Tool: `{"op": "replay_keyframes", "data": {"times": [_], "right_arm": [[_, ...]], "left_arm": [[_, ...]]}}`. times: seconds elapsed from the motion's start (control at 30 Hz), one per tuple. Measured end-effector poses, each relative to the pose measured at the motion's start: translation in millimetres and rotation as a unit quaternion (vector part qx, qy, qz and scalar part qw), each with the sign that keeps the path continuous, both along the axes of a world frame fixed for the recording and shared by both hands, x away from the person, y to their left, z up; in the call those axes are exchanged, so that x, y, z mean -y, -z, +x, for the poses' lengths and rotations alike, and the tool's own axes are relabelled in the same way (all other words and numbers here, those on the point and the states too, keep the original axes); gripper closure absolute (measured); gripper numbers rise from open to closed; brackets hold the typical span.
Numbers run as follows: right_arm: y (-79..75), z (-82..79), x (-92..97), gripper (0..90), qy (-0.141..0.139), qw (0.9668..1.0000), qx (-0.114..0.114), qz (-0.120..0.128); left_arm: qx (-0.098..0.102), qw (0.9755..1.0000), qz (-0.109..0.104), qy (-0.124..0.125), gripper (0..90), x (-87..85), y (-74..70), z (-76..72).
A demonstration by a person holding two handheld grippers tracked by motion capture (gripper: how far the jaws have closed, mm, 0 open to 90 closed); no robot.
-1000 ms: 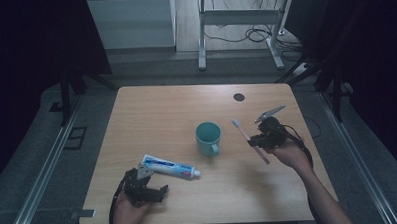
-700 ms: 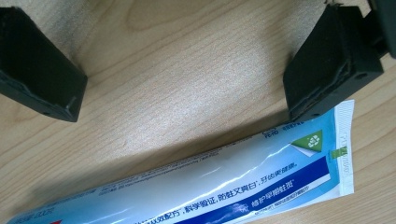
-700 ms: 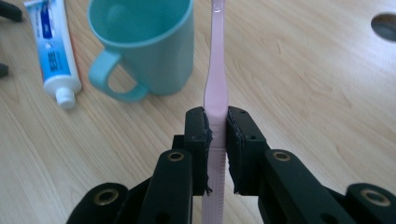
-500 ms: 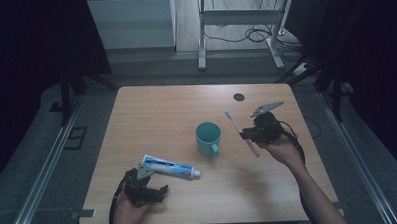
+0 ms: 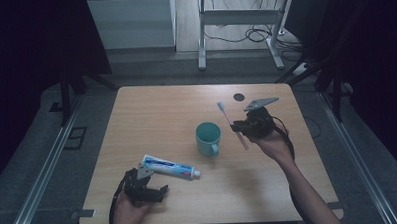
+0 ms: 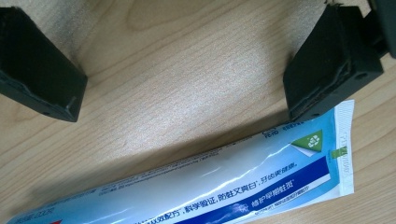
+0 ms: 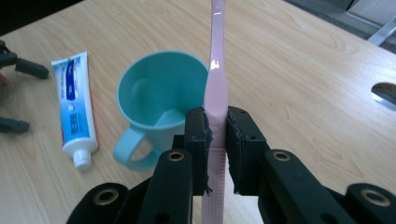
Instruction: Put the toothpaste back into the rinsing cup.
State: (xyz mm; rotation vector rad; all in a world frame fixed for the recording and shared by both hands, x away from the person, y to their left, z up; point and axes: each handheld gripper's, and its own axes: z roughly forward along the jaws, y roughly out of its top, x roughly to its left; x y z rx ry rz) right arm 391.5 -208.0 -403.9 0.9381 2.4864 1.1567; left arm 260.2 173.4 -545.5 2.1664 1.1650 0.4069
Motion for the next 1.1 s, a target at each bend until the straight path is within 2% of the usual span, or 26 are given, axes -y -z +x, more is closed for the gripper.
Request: {"op": "replay_keyframes", "data": {"times": [0.5,1.1], "right_arm": [[-8.5,8.0,-27.1,78.3,-0.005,0.9990,0.036,0.026],[-16.6,19.8,-50.2,78.3,-0.008,0.9964,0.058,0.062]], "left_arm": [[0.000,1.0000,-0.001,0.000,0.0,0.1,0.0,0.0],[0.000,1.0000,0.000,0.000,0.0,0.0,0.0,0.0]]}}
